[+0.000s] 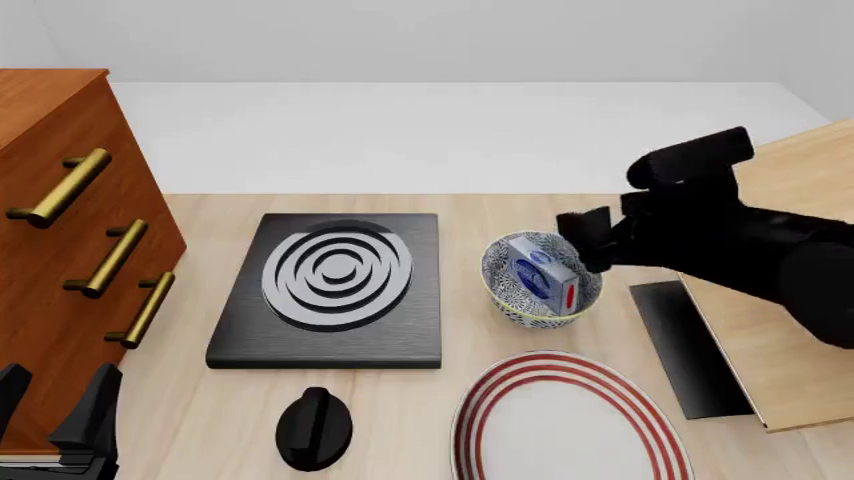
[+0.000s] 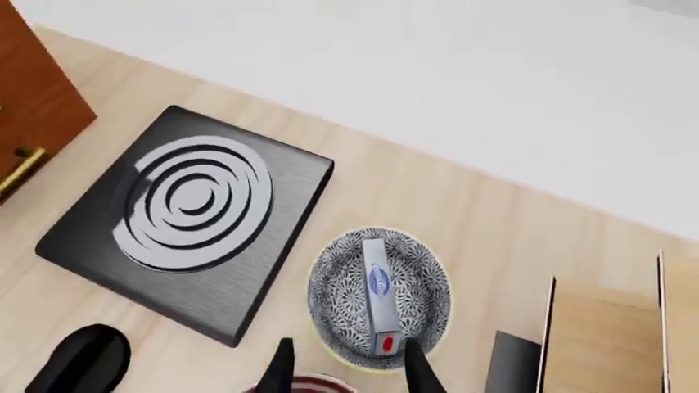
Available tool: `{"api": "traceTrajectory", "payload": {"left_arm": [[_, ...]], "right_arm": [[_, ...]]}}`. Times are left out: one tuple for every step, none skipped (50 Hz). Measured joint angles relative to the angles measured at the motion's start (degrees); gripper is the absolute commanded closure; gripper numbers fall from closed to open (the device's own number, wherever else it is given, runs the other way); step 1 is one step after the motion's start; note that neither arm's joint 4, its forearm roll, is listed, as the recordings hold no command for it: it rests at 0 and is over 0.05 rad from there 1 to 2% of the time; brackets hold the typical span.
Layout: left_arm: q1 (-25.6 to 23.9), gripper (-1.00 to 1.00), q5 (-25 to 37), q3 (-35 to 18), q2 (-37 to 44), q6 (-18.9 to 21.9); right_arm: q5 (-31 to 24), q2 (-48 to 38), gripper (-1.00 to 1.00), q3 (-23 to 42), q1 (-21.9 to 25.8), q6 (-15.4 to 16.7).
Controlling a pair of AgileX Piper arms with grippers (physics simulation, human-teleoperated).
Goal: Pick up the cream cheese and put it in the bowl.
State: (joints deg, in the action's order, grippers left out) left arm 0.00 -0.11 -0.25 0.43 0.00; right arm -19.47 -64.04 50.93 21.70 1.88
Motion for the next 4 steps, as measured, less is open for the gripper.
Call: {"api": "traceTrajectory", "payload": {"left_arm": [[0.0,-1.00,0.0,0.0,0.0,0.0],[0.0,-1.00,0.0,0.0,0.0,0.0],[0.0,-1.00,0.0,0.0,0.0,0.0],[0.0,-1.00,0.0,0.0,0.0,0.0]], "right_arm": [[0.0,1.1,-1.00,-0.5,0.3,-0.2],[0.0,2.3,-1.00,-1.1,0.7,-0.3],[0.0,3.5,-1.00,-1.6,1.0,-0.4],[0.0,4.7,-1.00,-2.2,1.3,-0.6]]}}
